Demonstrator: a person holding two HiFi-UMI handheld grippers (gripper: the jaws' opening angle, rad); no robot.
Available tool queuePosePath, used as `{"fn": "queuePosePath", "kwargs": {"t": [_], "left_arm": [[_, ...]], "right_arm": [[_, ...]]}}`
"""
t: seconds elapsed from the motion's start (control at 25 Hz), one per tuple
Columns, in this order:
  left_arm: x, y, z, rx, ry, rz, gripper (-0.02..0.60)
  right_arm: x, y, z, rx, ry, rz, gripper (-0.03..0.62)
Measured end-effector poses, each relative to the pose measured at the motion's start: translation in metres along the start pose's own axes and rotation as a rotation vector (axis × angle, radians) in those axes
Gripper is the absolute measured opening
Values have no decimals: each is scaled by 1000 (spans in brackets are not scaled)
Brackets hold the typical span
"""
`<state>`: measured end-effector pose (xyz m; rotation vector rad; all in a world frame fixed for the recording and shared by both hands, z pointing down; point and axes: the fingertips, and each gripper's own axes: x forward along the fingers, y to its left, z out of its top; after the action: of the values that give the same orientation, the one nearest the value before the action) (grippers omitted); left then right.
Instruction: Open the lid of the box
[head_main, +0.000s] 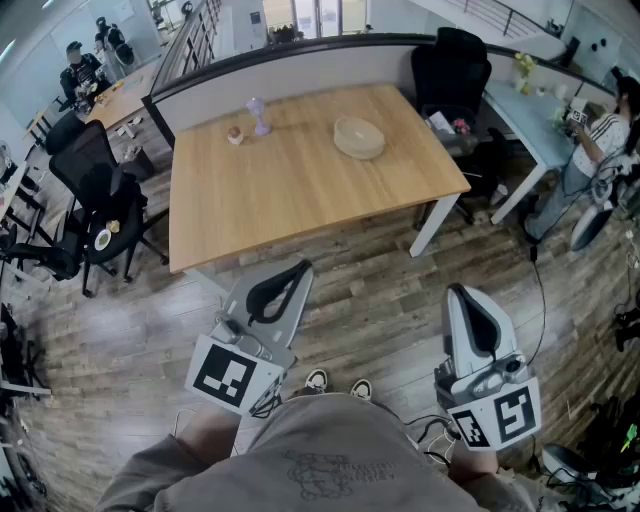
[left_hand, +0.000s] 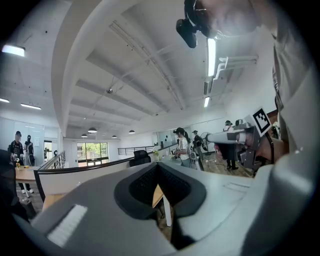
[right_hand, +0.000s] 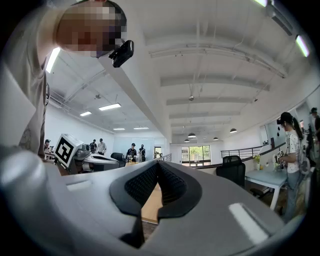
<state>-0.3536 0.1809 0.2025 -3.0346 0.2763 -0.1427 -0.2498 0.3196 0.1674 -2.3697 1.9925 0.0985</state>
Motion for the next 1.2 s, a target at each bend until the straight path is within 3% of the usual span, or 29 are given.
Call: {"fn": "queuePosePath", "kwargs": {"t": [0.2,0.32,0.4,0.44,0.64,0.76,0.84,1.2], "left_arm": [[1,-5,-3,5,0,6,2],[2,0,0,34,-48,61,20],[6,1,-5,41,-28,77,274],[8,0,-8,32,-2,77,311],[13,-9,-15,16,31,73,322],[16,-15,-15,10,30,72,322],[20,-19,-15,7,35,72,321],[38,-41,-11,59,1,82,316]], "right_arm": [[-4,-2,-5,2,11,1,9],[-7,-6,-9,10,16,0,9],[-9,-9,-12,9,23,-1,9],[-9,-10,-13,8,28,-2,9],[-13,-13,-16,8,43,10,9],[-20,-23,-11,34,-4,-14,14],[-23,-33,-9,37,-20,-37,214],[-37,-62,-24,8,34,-25,216]]}}
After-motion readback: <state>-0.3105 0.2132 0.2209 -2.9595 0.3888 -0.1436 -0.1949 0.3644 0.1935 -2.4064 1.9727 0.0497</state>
